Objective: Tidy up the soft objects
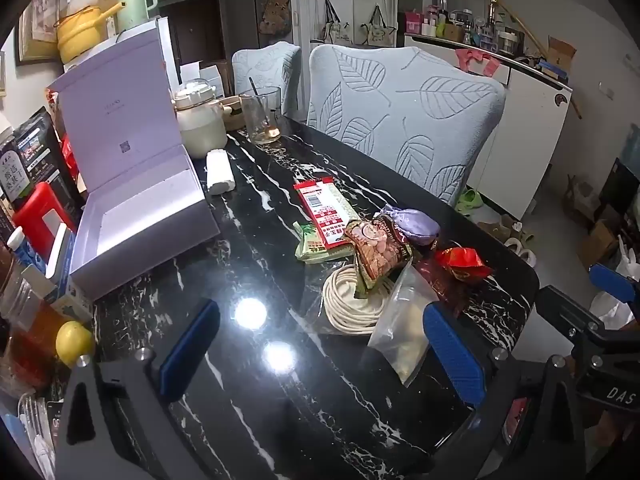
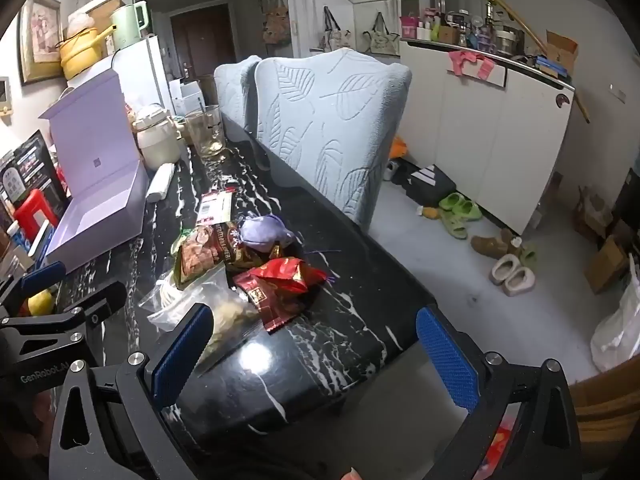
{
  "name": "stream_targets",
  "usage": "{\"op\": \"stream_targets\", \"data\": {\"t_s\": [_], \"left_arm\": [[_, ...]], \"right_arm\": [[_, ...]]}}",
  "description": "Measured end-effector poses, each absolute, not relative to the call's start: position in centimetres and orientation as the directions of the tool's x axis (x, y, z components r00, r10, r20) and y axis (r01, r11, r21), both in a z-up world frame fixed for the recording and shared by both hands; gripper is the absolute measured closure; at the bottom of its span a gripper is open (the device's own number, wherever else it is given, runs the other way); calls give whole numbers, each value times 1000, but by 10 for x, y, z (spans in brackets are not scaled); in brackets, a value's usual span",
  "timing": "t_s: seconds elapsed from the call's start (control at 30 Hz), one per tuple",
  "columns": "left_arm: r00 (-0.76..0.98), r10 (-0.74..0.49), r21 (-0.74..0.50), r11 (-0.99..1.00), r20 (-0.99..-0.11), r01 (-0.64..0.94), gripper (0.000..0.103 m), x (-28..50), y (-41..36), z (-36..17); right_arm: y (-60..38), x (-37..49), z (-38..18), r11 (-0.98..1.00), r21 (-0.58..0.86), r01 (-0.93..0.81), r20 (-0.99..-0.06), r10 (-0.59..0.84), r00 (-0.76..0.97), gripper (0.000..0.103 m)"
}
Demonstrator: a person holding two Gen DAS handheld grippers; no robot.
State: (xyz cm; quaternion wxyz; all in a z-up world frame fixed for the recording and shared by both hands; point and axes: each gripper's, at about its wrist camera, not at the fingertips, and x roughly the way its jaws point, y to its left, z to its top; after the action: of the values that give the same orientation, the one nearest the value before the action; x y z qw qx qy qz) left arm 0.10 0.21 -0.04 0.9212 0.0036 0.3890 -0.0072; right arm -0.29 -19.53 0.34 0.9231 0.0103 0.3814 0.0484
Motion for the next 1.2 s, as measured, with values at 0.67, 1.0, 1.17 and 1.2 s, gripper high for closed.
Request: {"op": "stream_targets", "data": {"t_s": [0.67, 1.0, 1.17, 1.2], "left_arm": [[697, -11, 4, 1000, -717, 20, 0, -2, 0, 4], [699, -14, 2, 1000, -715, 22, 0, -3, 0, 4], [697, -13, 3, 1000, -717, 22, 0, -3, 0, 4], [697, -13, 3, 1000, -717, 22, 0, -3, 0, 4]], "right_arm": [[-191, -3, 2, 995, 59, -83, -708, 100, 700, 0], [-191, -3, 2, 995, 57, -83, -708, 99, 700, 0], [-191, -3, 2, 995, 58, -84, -708, 100, 700, 0], [-191, -3, 2, 995, 58, -83, -708, 100, 699, 0]]}}
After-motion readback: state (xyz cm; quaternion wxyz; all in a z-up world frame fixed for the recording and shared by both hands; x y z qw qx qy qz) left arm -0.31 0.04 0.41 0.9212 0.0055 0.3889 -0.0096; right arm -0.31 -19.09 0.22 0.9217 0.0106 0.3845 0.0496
